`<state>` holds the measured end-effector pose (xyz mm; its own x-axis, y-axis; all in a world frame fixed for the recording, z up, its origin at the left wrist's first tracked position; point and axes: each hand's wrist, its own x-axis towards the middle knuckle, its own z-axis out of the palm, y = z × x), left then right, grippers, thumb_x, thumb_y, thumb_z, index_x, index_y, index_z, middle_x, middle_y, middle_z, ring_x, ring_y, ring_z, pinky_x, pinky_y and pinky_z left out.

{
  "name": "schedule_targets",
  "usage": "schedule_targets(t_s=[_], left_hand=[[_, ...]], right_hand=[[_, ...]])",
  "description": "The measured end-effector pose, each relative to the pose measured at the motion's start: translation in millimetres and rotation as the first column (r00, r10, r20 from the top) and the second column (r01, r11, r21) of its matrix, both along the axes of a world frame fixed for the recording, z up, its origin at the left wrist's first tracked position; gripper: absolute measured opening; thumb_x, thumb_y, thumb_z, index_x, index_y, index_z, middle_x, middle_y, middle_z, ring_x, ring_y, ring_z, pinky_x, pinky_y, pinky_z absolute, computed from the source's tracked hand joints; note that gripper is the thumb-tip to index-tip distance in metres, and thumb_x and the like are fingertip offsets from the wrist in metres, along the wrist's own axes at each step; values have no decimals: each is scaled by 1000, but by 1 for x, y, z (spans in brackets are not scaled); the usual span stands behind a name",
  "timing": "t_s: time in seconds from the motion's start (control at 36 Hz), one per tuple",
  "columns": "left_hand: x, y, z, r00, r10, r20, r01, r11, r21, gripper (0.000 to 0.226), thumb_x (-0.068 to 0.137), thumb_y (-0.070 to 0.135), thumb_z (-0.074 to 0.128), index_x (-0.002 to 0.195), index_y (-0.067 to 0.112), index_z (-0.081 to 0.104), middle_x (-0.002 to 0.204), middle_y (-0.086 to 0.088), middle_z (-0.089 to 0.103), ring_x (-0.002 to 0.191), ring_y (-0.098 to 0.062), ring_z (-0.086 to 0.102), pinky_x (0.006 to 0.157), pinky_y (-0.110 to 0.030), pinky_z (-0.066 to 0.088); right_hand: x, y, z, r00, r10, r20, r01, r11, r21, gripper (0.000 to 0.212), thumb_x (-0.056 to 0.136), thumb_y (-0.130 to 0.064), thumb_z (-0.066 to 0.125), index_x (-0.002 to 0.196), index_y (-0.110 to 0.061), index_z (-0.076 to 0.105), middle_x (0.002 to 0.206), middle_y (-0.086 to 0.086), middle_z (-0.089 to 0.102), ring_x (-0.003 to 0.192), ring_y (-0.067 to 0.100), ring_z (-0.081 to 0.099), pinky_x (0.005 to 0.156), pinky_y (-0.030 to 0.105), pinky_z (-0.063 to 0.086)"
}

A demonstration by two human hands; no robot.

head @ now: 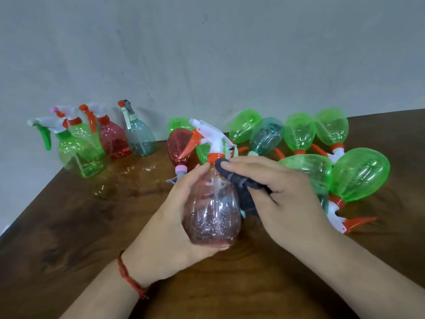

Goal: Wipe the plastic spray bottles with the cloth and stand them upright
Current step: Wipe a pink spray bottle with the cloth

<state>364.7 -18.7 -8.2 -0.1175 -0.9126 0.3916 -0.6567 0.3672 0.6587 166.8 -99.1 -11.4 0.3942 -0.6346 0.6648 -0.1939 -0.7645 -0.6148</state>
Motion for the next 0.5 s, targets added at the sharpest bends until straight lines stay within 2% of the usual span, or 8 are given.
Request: schedule_targets(t_s=[0.03,0.08,0.14,0.22,0.31,0.39,0.44,0.5], left_hand=[[4,6,-6,999,-38,-29,38,999,9,107,76,19,98,162,24,35,147,14,59,130,2,63,115,-21,45],[11,15,-14,998,-17,-53,19,999,35,122,66,22,102,164,28,29,156,20,51,143,-5,54,117,-19,42],[10,13,-16,994,-48,-98,48,999,-8,122,66,21,101,164,26,28,156,21,51,144,-8,54,117,-20,42],[8,10,-13,994,-39,-105,36,999,-29,121,66,17,102,163,23,30,155,18,52,144,-13,55,117,-25,44],[10,13,-15,992,-37,-121,31,998,-48,122,65,16,103,163,26,31,155,20,51,145,-11,54,117,-24,44],[9,14,-14,990,21,-137,-25,999,-31,122,63,18,104,162,32,34,155,24,50,145,-6,52,116,-20,44],[7,13,-14,988,49,-145,-54,998,-35,121,62,17,103,161,33,35,152,27,51,143,-3,53,112,-16,45],[8,12,-15,983,61,-174,-68,997,-36,121,63,18,103,161,34,35,152,25,52,142,-4,54,111,-17,47]], right_hand=[[1,0,-1,1000,14,2,-14,1000,-1,64,88,21,58,130,-25,76,135,-14,70,128,1,62,108,17,47],[3,1,-2,999,36,2,-36,999,-19,61,90,18,55,132,-23,75,137,-11,69,129,5,63,109,24,50],[4,2,-2,999,43,-4,-43,998,-50,58,92,12,53,132,-22,75,138,-8,69,129,8,64,109,30,52],[3,2,-3,999,28,-34,-31,995,-99,60,89,12,52,134,-22,74,139,-7,68,129,7,63,108,30,52],[2,3,-6,994,-17,-105,1,988,-154,68,86,11,50,138,-27,71,143,-11,65,129,10,62,107,32,52],[1,6,-7,980,-65,-186,21,973,-229,65,90,2,45,141,-31,68,145,-14,63,123,12,61,103,34,54],[0,6,-6,972,-69,-225,8,965,-262,63,91,-4,40,141,-31,68,145,-13,63,119,12,59,100,32,53],[0,7,-5,966,-61,-251,-14,958,-287,61,92,-6,39,140,-29,69,144,-12,64,118,13,59,101,24,50]])
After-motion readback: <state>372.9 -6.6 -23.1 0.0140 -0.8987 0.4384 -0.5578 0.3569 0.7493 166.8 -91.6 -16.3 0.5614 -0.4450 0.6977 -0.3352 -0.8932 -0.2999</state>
